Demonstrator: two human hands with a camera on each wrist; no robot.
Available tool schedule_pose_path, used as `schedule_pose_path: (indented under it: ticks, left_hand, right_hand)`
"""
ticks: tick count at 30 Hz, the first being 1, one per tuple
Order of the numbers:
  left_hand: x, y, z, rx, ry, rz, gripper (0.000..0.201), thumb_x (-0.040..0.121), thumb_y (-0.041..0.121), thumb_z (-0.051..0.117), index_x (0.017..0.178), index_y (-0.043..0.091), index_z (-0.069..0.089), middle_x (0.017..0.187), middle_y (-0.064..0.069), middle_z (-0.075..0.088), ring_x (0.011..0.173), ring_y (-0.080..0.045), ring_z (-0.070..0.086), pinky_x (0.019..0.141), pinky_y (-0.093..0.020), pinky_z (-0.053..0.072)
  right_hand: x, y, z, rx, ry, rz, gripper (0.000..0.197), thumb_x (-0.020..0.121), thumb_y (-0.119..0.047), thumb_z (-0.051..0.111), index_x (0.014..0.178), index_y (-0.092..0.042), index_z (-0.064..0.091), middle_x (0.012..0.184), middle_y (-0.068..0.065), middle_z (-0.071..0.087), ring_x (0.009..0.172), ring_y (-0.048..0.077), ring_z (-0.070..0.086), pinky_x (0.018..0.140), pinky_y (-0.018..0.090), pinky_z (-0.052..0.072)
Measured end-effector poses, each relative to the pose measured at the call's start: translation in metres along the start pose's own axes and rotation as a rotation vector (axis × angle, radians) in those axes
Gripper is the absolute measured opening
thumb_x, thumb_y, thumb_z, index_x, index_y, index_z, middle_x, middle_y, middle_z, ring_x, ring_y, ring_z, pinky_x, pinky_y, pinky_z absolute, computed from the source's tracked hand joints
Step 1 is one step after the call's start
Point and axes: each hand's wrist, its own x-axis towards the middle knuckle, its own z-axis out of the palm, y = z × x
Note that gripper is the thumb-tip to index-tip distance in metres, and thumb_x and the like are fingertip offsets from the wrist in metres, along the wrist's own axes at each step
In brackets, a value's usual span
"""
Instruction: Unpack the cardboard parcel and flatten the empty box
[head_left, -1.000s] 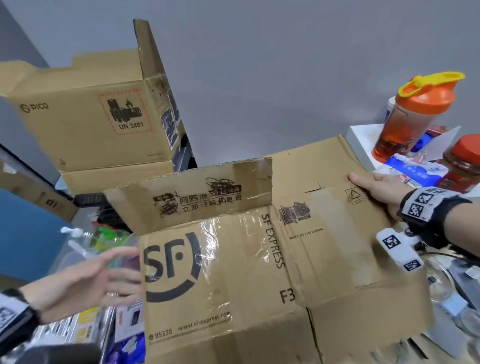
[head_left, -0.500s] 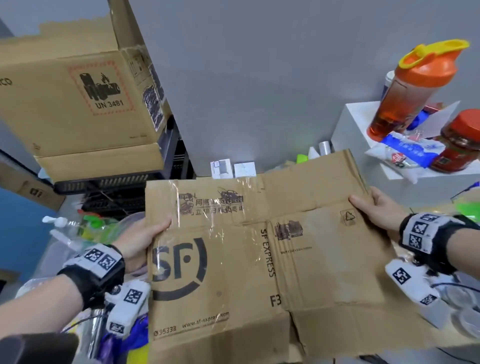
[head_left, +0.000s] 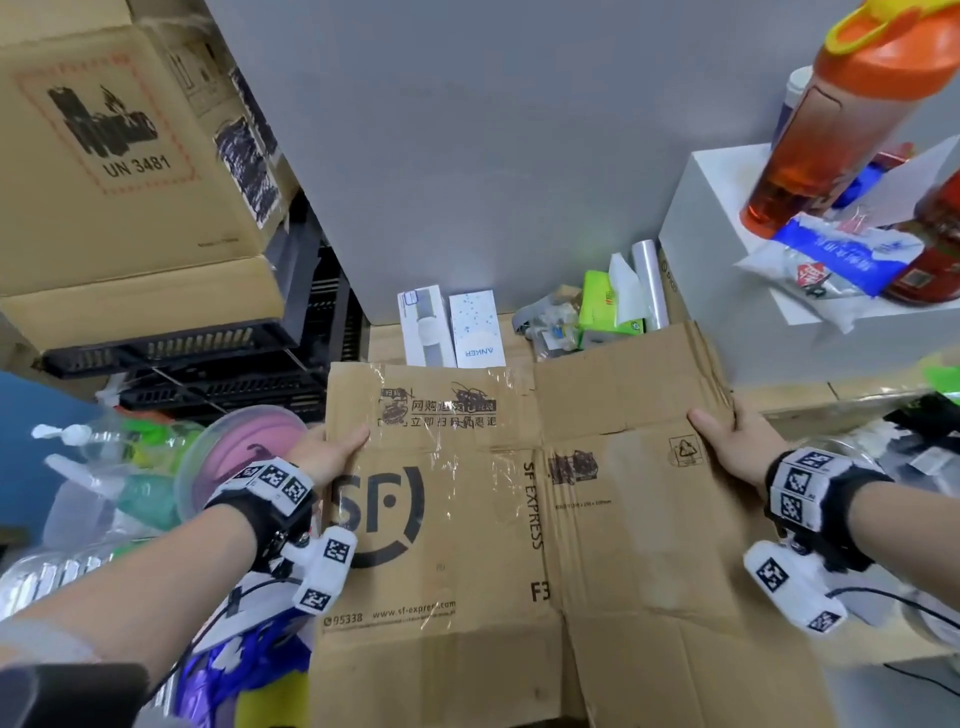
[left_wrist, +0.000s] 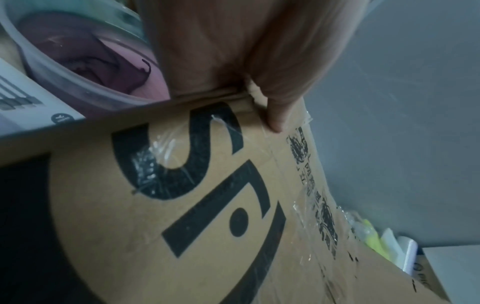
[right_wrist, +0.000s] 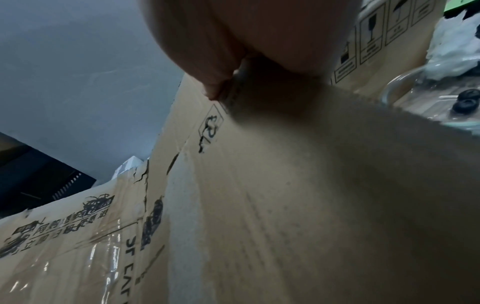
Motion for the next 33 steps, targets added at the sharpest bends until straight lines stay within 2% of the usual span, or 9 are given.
schedule_pose_path:
  ticks: [4,8,11,14,19,23,26,29,33]
  left_hand:
    - [0.010,-0.006,0.018,0.059,0.034,-0.109,0.059,0.091,0.051,0.065,0.126,0.005,0.060,0.114,-0.018,0.073,0.100,-0.036,0.072,0.094,-0.049,0.057]
    - [0.011,-0.003,0.035,0.151,0.093,-0.132,0.028,0.098,0.033,0.064,0.096,0.007,0.055,0.089,-0.011,0.063,0.066,-0.018,0.059,0.062,-0.037,0.056]
    - [0.013,-0.010,0.045,0.345,0.096,-0.168,0.030,0.091,0.024,0.073,0.074,0.009,0.053,0.070,-0.007,0.060,0.057,-0.017,0.054,0.054,-0.033,0.048]
    - [0.011,-0.013,0.054,0.453,0.093,-0.171,0.035,0.080,0.020,0.083,0.069,0.009,0.052,0.081,-0.013,0.068,0.070,-0.025,0.066,0.065,-0.031,0.054]
    - [0.012,-0.018,0.077,0.648,0.147,-0.144,0.086,0.069,0.041,0.088,0.125,-0.002,0.038,0.116,-0.019,0.062,0.102,-0.036,0.065,0.086,-0.044,0.058]
    - [0.001,-0.017,0.107,0.899,0.193,0.060,0.088,0.075,0.045,0.083,0.137,0.006,0.035,0.136,-0.022,0.045,0.123,-0.038,0.051,0.103,-0.047,0.048]
    - [-0.008,-0.019,0.129,0.960,0.043,0.229,0.097,0.079,0.054,0.071,0.152,0.013,0.023,0.157,-0.022,0.025,0.145,-0.038,0.031,0.120,-0.053,0.031]
    - [-0.013,-0.026,0.147,1.026,-0.098,0.232,0.114,0.076,0.070,0.064,0.160,0.021,0.003,0.167,-0.018,0.000,0.155,-0.038,0.007,0.124,-0.058,0.015]
    - [-0.008,-0.036,0.161,1.079,-0.126,0.198,0.119,0.077,0.073,0.062,0.160,0.022,-0.005,0.168,-0.017,-0.013,0.155,-0.038,-0.008,0.122,-0.063,0.017]
  right_hand:
    - [0.012,0.007,0.013,-0.051,0.021,0.035,0.061,0.092,-0.041,0.059,0.140,-0.008,0.041,0.131,0.015,0.060,0.121,0.034,0.057,0.107,0.041,0.039]
    - [0.024,0.008,0.021,-0.123,0.065,0.072,0.068,0.091,-0.042,0.061,0.141,-0.004,0.036,0.134,0.020,0.057,0.121,0.038,0.055,0.104,0.042,0.040]
    - [0.027,0.012,0.029,-0.193,0.009,0.099,0.078,0.086,-0.034,0.069,0.141,0.002,0.028,0.133,0.022,0.054,0.120,0.039,0.054,0.098,0.040,0.043]
    - [0.031,0.019,0.035,-0.273,-0.043,0.111,0.082,0.080,-0.021,0.075,0.141,0.004,0.025,0.132,0.023,0.052,0.119,0.039,0.053,0.098,0.040,0.044]
    - [0.029,0.025,0.048,-0.563,-0.025,0.026,0.076,0.084,-0.028,0.071,0.140,0.000,0.028,0.139,0.025,0.041,0.122,0.041,0.049,0.101,0.048,0.045]
    - [0.020,0.025,0.061,-0.815,0.017,-0.249,0.060,0.083,-0.034,0.060,0.132,-0.008,0.038,0.140,0.020,0.038,0.124,0.038,0.045,0.101,0.048,0.044]
    - [0.007,0.031,0.079,-0.975,-0.119,-0.444,0.073,0.083,-0.053,0.048,0.145,-0.019,0.030,0.155,0.015,0.025,0.143,0.034,0.026,0.115,0.052,0.027]
    - [0.004,0.046,0.095,-1.088,-0.248,-0.475,0.081,0.087,-0.066,0.030,0.155,-0.025,0.010,0.165,0.007,0.003,0.151,0.030,-0.003,0.119,0.057,0.008]
    - [0.014,0.057,0.107,-1.149,-0.284,-0.435,0.084,0.088,-0.070,0.026,0.156,-0.026,0.002,0.165,0.005,-0.008,0.151,0.030,-0.010,0.119,0.059,0.004]
